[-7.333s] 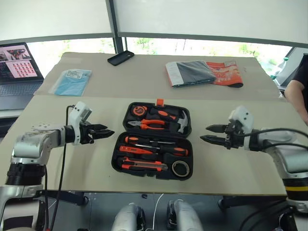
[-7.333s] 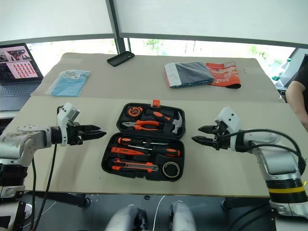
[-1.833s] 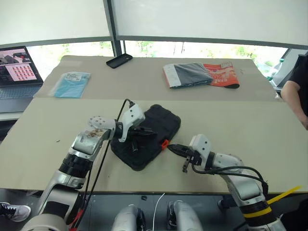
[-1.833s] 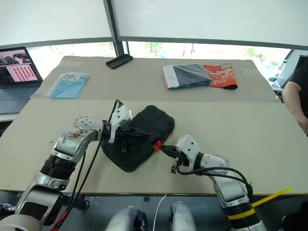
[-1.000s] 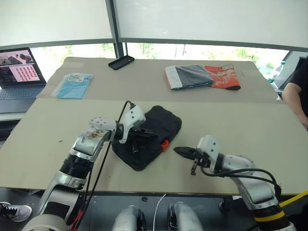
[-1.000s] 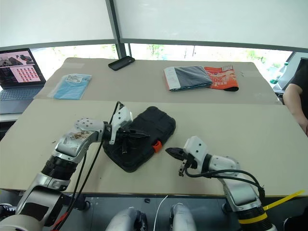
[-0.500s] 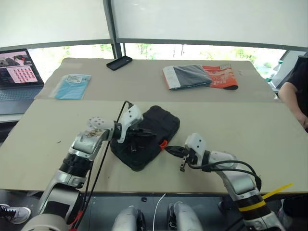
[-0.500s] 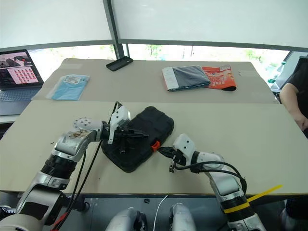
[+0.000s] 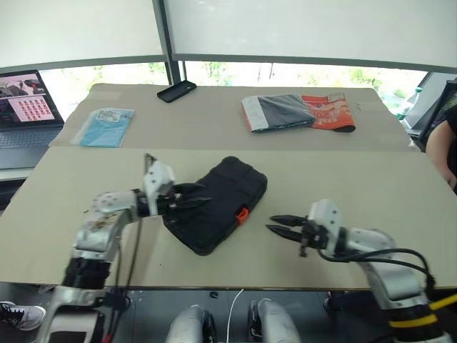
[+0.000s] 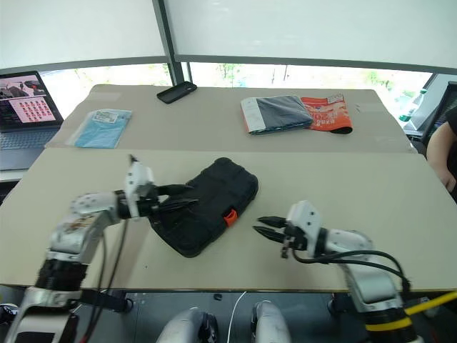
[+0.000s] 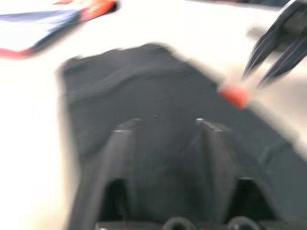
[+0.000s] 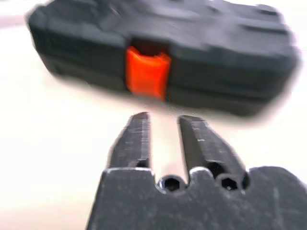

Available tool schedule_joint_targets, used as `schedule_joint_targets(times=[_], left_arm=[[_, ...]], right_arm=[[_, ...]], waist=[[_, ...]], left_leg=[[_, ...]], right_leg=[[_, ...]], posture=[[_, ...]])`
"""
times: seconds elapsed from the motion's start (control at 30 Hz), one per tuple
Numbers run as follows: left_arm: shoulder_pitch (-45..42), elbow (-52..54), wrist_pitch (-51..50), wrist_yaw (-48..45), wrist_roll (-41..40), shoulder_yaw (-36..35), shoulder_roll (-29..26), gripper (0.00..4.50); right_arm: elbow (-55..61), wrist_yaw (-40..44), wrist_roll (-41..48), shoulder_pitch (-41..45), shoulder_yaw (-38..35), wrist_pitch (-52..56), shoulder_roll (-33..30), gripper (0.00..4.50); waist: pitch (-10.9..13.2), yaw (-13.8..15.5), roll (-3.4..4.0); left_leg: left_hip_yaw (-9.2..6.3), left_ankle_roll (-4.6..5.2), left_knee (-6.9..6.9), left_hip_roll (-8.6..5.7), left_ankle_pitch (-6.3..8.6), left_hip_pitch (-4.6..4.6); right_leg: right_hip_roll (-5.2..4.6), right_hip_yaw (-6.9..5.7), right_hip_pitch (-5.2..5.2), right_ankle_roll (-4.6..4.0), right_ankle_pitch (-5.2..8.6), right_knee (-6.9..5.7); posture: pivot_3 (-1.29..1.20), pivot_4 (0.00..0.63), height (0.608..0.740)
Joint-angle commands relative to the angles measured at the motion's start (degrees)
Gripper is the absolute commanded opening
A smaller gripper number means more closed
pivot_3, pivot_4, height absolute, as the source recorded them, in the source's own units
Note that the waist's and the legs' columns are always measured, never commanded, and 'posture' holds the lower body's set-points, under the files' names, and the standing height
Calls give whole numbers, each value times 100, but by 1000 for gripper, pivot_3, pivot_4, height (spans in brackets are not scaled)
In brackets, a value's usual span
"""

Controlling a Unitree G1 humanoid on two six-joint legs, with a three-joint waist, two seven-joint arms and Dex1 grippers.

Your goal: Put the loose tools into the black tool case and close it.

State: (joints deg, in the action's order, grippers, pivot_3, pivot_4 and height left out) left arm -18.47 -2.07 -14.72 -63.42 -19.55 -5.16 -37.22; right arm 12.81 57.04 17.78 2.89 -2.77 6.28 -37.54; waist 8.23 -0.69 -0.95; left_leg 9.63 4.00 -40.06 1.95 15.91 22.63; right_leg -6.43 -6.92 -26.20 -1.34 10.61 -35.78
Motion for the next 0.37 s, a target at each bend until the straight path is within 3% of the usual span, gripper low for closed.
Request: schedule_joint_targets(times=[0.03,0.1,0.13,0.23,0.33,0.37], left_arm=[[554,-30,655,121,258,-778,-697,3808],[762,-149,800,148,258,-939,-871,4490],[872,-184,870,197,256,-1025,-911,4500],[1205,-299,1121,324,228,-1295,-918,4500],[1460,-343,1369,298,204,-1369,-932,4500],[1488,-326,1417,369,220,-1382,-921,4500]], right_arm=[[-480,493,232,-85,-841,-852,-483,2801],[-814,636,238,-40,-987,-1281,-577,3510],[-987,692,217,-16,-1035,-1467,-610,3792],[-1397,717,180,75,-1135,-1648,-664,3792],[-1675,663,304,163,-1219,-1792,-543,4441],[-1762,675,274,173,-1205,-1904,-526,4441]], waist=[[7,7,-5],[12,29,-1],[13,48,0],[22,105,-2],[34,133,-1],[34,133,-1]], left_leg=[[0,-1,3,0,3,0],[-2,-6,9,0,5,-2],[-2,-9,10,-1,7,-2],[-2,-23,12,-1,15,-4],[-1,-26,13,-1,16,1],[-2,-27,15,-1,15,4]], right_leg=[[1,-1,-1,0,0,1],[-1,-6,0,-2,2,7],[-2,-7,1,-2,2,8],[-4,-7,2,-3,2,12],[-8,-6,-3,-3,2,13],[-9,-7,-5,-4,3,15]], posture=[[0,150,740],[0,150,740],[0,150,740],[0,150,740],[0,150,740],[0,150,740]])
